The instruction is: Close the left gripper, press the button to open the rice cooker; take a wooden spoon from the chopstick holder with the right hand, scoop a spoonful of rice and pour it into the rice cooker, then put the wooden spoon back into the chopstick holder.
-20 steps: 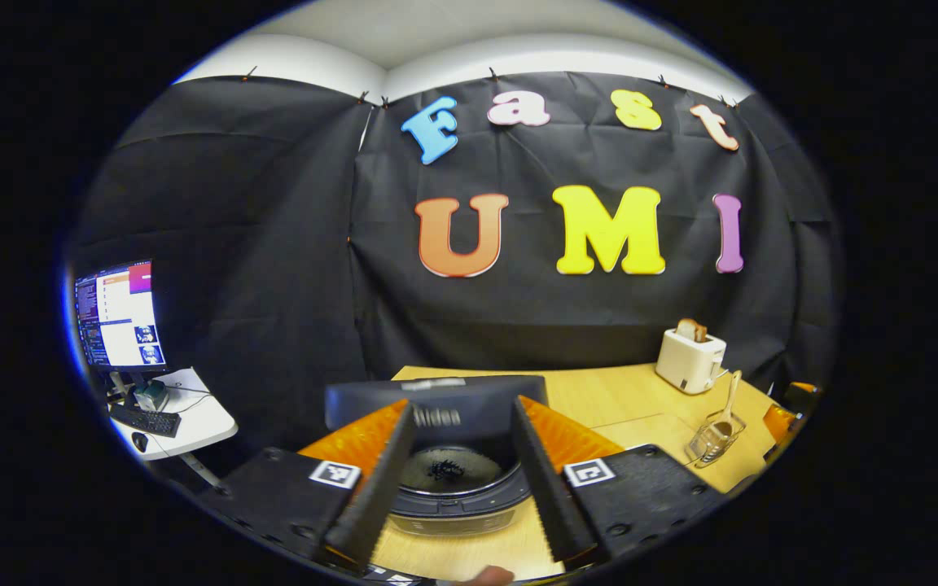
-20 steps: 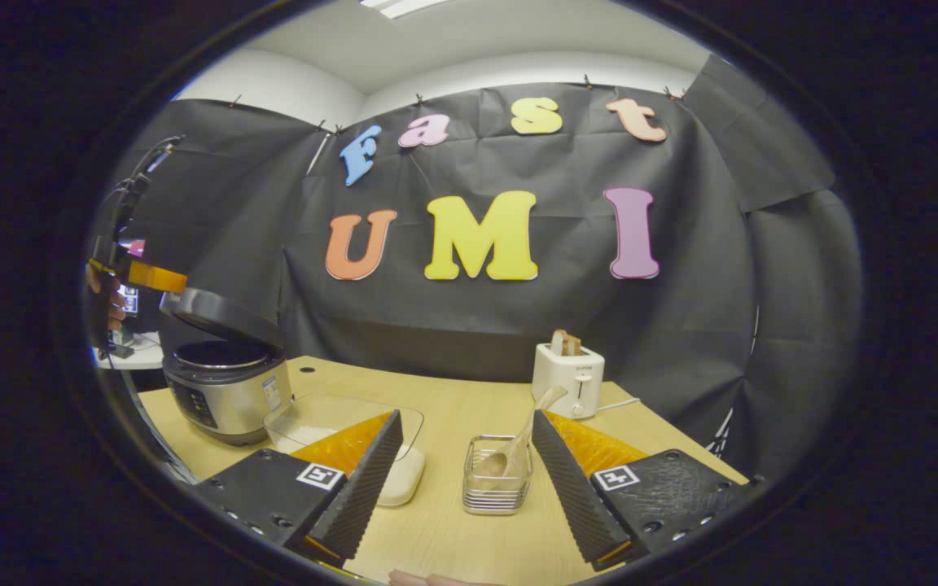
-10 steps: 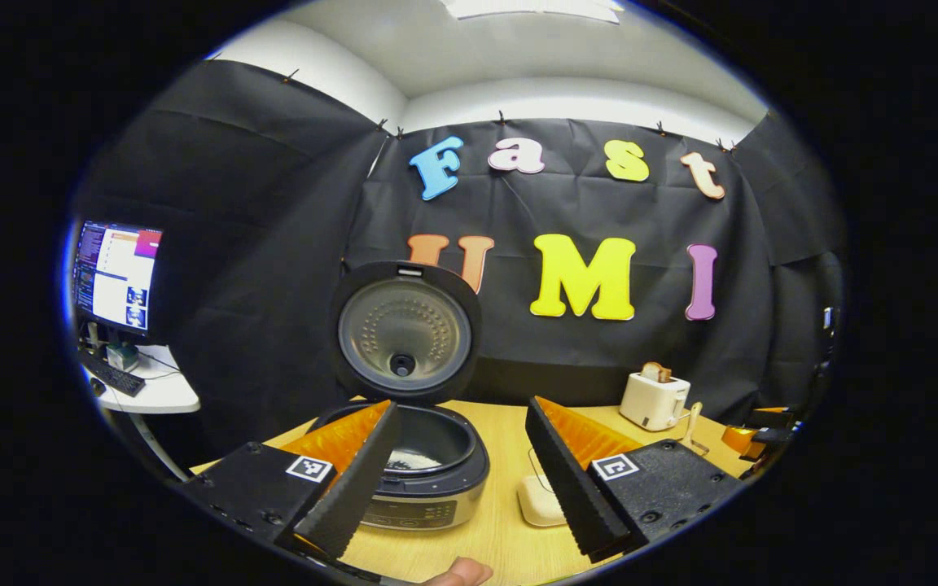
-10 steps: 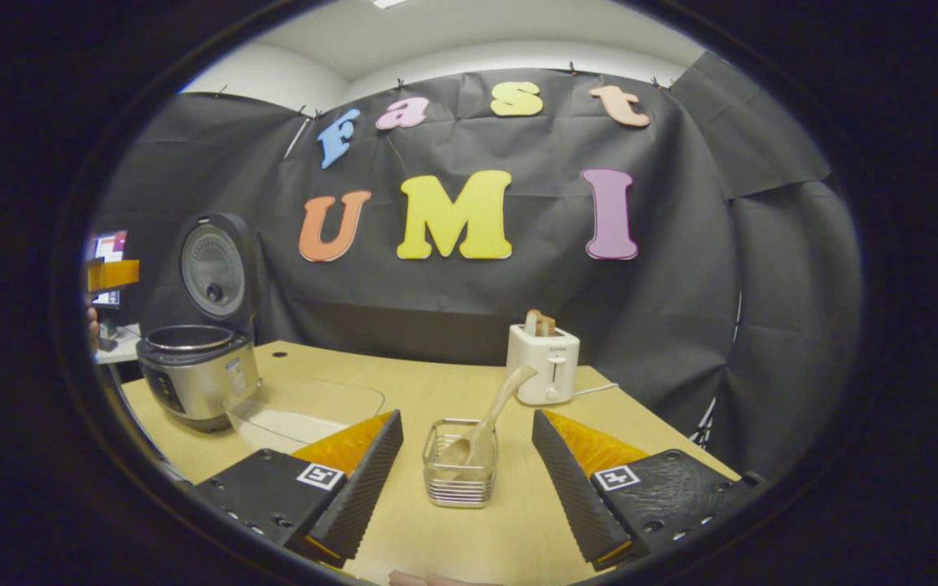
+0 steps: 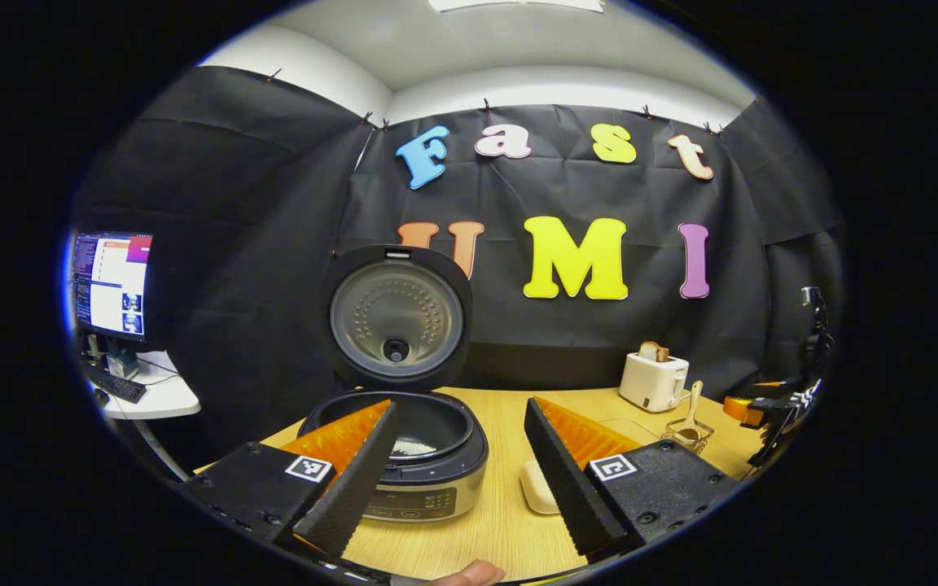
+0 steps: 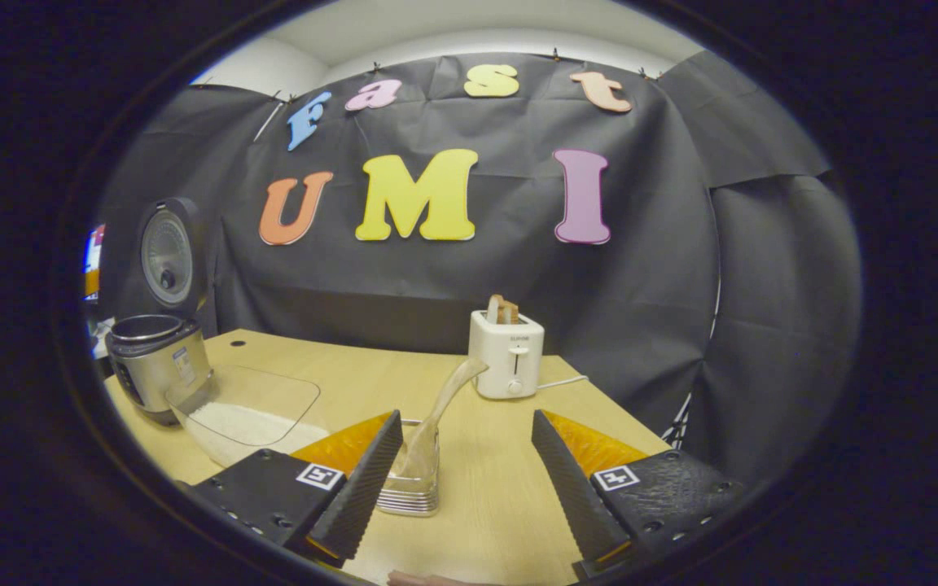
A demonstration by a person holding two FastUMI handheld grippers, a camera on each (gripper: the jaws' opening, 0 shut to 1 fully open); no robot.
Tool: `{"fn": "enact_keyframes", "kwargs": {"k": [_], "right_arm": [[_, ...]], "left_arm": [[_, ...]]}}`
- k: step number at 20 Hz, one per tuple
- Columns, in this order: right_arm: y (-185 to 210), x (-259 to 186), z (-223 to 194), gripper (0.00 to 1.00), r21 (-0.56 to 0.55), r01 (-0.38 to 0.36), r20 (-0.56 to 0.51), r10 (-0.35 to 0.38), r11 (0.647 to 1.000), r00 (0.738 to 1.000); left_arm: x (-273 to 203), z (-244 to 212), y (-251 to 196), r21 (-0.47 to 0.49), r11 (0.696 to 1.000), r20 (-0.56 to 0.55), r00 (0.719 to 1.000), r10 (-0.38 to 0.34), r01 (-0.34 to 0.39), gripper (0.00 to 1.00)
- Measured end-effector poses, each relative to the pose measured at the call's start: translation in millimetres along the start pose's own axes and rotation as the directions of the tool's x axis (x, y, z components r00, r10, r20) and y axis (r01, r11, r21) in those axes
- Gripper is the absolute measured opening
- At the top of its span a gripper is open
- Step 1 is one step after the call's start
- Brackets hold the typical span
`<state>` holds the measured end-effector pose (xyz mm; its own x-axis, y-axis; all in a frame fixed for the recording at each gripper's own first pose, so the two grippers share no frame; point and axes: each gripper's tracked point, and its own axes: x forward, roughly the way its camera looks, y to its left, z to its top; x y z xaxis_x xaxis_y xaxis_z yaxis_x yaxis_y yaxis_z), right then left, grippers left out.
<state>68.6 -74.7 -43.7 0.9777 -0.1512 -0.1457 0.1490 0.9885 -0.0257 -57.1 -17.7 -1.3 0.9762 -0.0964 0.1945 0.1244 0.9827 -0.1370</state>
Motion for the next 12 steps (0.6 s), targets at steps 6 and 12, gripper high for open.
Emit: {"fn": "enact_keyframes", "kwargs": {"k": [6,12], "right_arm": [[14.1,76.0,-10.2,0.95,0.141,-0.07,-0.153,0.091,0.988,0.984],[22.7,129.8,-21.2,0.88,0.313,-0.068,-0.296,0.166,0.947,0.941]], "left_arm": [[-18.7,16.0,7.3,0.05,0.999,0.025,1.0,0.016,-0.017,0.99],[-26.3,26.2,10.2,0.028,1.0,0.05,0.999,0.0,-0.001,0.98]]}}
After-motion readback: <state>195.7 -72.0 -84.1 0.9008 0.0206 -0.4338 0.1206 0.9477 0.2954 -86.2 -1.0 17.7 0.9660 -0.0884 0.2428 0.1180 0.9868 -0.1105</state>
